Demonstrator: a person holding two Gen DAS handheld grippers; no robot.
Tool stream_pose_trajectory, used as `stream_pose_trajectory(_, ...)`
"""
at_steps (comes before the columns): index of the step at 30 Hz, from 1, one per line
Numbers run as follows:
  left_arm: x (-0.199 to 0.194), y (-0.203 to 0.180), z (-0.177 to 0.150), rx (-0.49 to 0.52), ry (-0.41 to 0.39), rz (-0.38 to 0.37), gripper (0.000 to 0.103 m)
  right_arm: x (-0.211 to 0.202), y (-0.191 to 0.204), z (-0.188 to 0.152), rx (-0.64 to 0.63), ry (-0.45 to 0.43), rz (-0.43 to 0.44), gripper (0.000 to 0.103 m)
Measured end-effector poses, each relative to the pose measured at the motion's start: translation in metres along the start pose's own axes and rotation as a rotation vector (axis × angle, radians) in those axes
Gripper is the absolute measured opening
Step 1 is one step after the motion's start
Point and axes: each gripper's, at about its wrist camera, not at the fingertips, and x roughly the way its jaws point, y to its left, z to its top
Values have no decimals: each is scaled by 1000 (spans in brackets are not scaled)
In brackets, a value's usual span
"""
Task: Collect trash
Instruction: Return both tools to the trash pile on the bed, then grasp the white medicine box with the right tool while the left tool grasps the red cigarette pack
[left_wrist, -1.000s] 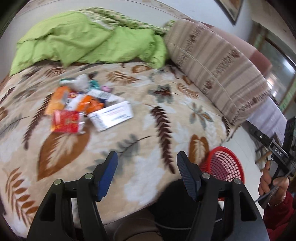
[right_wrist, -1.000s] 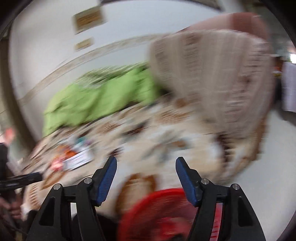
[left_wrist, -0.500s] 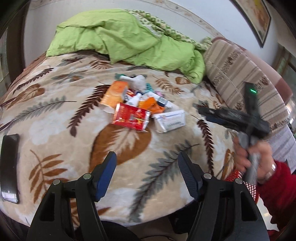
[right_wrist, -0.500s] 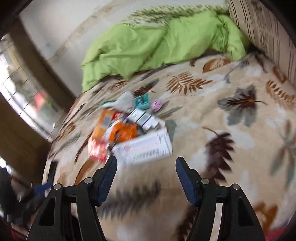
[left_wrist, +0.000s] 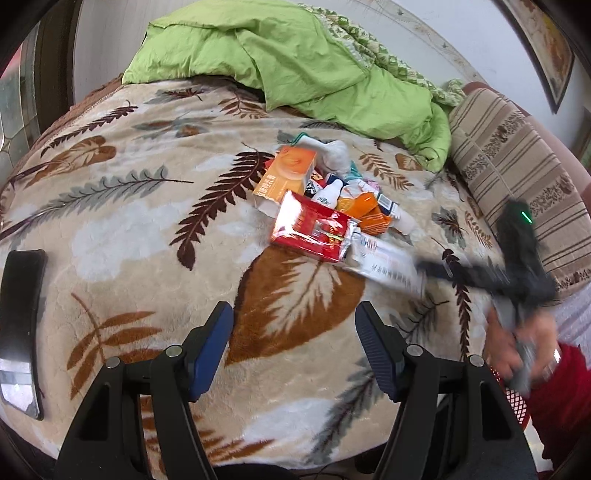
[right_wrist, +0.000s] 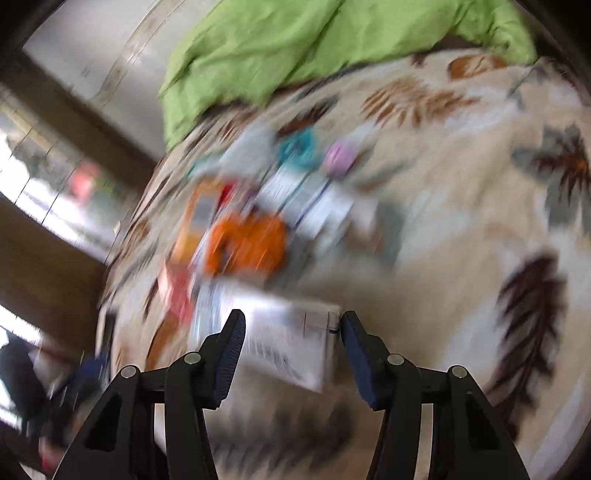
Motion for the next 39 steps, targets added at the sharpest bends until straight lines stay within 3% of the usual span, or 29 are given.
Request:
stream_pose_trajectory(4,14,1,4,-3,18,10,71,-12,30,-46,-113,111,88,58)
stream_pose_trajectory(7,24,3,8,-22,32,14,71,-29,53,-51,-247,41,5,59)
stream_pose_trajectory(10,27,3,12,-50,38,14,71,-25,66,-40,-350,-5,-107,70)
stream_pose_trajectory(15,21,1,18,-7,3,77,72,13,75,-30,-306,37,-95,70)
stream_pose_trajectory(20,32,9,40,-8,-11,96,74,44,82,-37,-317,81,-221,70)
stream_pose_trajectory(21,39,9,47,-3,-7,99,74,46,80,-37,-304,85,-222,69)
stream_pose_trajectory(22,45,8,53,0,-2,99,74,46,78,-38,-294,83,-226,57)
stream_pose_trajectory(23,52,7,59,4,0,93,74,45,77,-38,-294,75,-249,55)
stream_pose_trajectory(28,96,10,86,8,15,83,74,23,59,-42,-173,56,-193,55)
stream_pose_trajectory(33,116,9,79,-26,61,-68,74,-6,40,-56,-74,-32,-159,55)
stream_pose_trajectory(39,92,-40,22,154,174,-278,74,-31,29,-65,-5,-164,-142,55)
